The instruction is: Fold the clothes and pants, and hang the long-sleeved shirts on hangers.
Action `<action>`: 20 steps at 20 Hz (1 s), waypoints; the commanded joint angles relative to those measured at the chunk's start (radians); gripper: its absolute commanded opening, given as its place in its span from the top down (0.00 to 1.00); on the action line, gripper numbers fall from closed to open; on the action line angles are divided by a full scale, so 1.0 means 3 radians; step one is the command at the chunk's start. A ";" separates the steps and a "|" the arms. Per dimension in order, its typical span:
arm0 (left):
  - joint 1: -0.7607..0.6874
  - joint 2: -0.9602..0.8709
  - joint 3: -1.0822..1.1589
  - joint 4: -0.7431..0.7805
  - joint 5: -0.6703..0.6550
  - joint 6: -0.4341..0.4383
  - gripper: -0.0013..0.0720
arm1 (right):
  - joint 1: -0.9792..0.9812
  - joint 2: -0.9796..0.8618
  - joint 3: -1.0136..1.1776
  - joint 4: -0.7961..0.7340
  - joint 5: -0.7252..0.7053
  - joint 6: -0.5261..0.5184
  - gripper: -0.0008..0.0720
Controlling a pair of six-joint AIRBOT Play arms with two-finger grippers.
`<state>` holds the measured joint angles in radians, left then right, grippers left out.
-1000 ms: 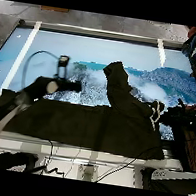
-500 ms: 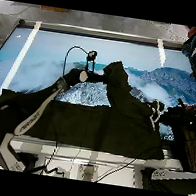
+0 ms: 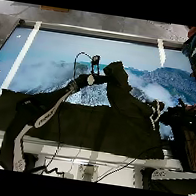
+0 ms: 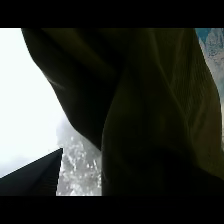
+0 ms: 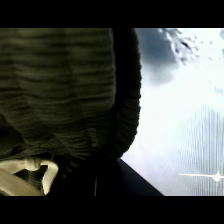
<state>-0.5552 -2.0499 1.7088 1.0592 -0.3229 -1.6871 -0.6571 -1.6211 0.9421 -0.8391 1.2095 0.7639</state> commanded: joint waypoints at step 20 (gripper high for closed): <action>0.0114 0.2126 0.0058 0.1692 -0.2071 0.0694 0.96 | 0.0001 0.0632 0.0000 0.0626 0.0188 -0.0076 0.95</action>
<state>-0.4805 -1.5036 1.7233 1.5700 -0.8120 -1.5295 -0.6559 -1.4670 0.9421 -0.6582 1.2552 0.7406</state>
